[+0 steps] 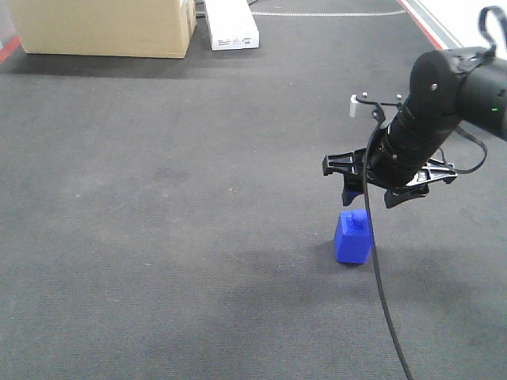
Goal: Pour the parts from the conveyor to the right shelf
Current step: 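Lower the right gripper over the blue part and close on it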
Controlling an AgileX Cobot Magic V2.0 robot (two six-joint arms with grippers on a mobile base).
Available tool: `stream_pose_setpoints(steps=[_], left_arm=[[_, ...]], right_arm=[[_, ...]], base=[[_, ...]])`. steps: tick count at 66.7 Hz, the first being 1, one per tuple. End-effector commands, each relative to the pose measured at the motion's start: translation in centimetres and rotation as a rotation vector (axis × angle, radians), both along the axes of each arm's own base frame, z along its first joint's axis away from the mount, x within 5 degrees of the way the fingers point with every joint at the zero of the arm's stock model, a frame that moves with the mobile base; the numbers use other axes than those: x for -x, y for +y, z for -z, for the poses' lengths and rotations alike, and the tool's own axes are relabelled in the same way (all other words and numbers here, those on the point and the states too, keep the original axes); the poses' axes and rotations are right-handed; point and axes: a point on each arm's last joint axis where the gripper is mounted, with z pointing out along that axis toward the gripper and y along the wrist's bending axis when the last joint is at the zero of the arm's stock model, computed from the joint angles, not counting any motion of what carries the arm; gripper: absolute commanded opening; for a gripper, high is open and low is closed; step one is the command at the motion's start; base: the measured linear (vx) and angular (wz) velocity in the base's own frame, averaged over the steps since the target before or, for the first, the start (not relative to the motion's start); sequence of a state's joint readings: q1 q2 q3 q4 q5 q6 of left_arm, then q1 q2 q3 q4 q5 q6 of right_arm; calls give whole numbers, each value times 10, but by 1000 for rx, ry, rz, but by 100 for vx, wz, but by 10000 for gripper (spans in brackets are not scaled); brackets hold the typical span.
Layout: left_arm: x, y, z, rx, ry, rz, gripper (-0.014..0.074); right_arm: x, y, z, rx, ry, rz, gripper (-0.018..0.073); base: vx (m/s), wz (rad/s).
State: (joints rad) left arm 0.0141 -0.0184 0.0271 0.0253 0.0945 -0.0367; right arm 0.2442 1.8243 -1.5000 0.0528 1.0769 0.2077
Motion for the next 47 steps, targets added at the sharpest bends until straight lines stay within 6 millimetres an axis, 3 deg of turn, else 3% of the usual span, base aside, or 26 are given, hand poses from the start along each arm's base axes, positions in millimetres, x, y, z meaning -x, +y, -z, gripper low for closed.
stream_pose_setpoints(steps=[1, 38, 47], left_arm=[[2, 0, -16, 12, -104, 0, -6], [2, 0, -16, 12, -104, 0, -6], [2, 0, -16, 12, -104, 0, -6]], right_arm=[[-3, -2, -18, -12, -55, 10, 468], [-19, 3, 29, -2, 55, -2, 465], [-21, 4, 28, -8, 28, -3, 395]], base=[[0, 0], [0, 0], [0, 0]])
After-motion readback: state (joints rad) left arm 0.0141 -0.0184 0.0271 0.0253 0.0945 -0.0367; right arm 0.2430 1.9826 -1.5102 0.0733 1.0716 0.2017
